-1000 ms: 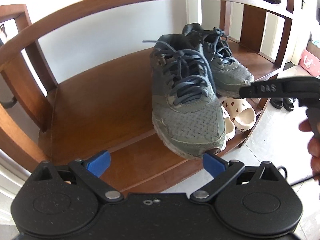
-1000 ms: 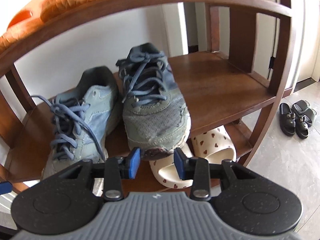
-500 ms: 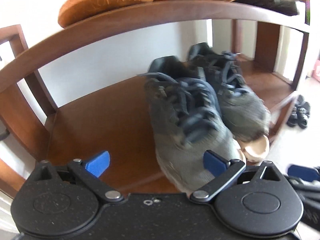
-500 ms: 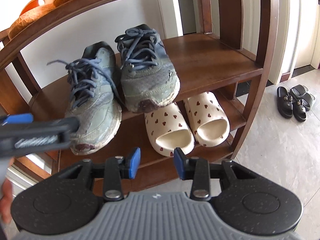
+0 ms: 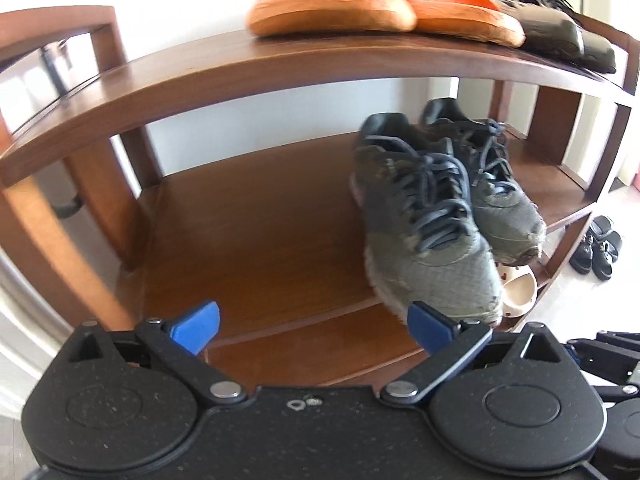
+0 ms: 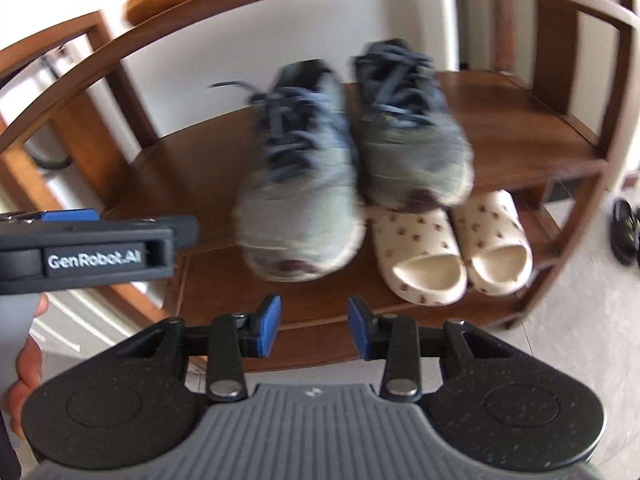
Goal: Organize scattered shoes
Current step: 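Push the grey-blue sneakers into line with the right tool fingers, then turn both tools away from the rack toward the pink slippers on the floor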
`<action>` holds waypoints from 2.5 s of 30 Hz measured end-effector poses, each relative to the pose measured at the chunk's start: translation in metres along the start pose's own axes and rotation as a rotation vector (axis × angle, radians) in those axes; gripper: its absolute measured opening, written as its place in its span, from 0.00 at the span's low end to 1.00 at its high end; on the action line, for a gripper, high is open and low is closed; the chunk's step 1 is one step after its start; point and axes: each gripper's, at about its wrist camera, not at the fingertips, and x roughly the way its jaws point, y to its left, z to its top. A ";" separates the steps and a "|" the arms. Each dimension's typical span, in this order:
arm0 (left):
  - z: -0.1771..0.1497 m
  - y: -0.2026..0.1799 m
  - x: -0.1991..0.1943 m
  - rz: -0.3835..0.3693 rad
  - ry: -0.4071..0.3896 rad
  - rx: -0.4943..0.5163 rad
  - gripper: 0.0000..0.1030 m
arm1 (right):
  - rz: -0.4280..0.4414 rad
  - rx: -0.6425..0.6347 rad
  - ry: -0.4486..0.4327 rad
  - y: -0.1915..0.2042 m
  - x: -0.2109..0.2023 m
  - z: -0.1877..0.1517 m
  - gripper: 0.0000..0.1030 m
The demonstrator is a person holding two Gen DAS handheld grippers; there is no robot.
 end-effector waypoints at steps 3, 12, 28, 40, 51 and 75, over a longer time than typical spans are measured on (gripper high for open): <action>0.002 0.007 -0.002 0.017 -0.011 -0.012 0.99 | 0.020 0.001 0.001 0.008 0.005 0.004 0.41; 0.000 0.017 -0.005 0.026 -0.009 -0.041 0.99 | 0.026 -0.004 -0.010 0.014 0.012 0.014 0.42; 0.004 0.032 0.002 0.048 -0.015 -0.094 1.00 | -0.016 -0.026 -0.058 0.000 0.047 0.052 0.42; 0.008 0.035 0.005 0.031 -0.008 -0.098 1.00 | -0.035 -0.058 -0.026 -0.007 0.025 0.045 0.42; 0.007 0.029 0.007 0.014 -0.005 -0.076 0.99 | -0.127 -0.038 -0.016 -0.039 0.025 0.048 0.42; 0.001 0.033 -0.012 0.041 0.001 -0.080 0.99 | -0.124 -0.003 -0.008 -0.044 0.017 0.055 0.43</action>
